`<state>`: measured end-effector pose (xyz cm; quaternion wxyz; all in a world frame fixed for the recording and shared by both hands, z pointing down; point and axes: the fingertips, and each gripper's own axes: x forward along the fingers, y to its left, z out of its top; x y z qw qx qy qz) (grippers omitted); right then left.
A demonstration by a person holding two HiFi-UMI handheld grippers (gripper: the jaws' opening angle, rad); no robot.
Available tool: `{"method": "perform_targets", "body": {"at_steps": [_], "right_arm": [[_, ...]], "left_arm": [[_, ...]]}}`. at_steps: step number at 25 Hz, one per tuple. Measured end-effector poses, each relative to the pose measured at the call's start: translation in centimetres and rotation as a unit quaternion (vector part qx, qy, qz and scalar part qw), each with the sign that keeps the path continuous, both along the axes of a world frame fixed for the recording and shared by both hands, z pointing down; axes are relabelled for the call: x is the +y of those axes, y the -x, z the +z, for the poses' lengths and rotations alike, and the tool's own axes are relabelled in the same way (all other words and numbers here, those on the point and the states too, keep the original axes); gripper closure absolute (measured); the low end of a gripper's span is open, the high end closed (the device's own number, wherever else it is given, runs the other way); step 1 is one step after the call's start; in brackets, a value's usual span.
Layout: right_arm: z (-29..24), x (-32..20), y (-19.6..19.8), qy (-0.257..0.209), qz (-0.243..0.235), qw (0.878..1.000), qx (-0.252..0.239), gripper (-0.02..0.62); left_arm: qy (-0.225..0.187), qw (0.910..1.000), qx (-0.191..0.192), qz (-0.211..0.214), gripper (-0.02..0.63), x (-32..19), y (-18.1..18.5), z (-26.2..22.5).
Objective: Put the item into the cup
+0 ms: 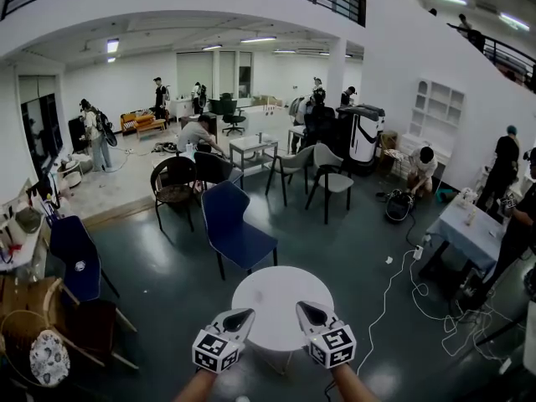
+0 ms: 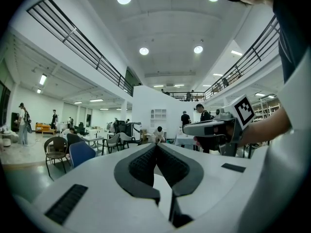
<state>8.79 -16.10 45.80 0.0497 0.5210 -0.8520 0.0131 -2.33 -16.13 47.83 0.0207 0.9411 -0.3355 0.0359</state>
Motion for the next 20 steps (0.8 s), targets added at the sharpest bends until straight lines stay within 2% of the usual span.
{"method": "perform_targets", "body": {"at_steps": [20], "right_arm": [[0.2, 8.3, -3.8, -0.003, 0.008, 1.000, -0.013, 0.580]], "left_arm": [[-0.011, 0.9999, -0.003, 0.004, 0.589, 8.4, -3.5, -0.5]]}}
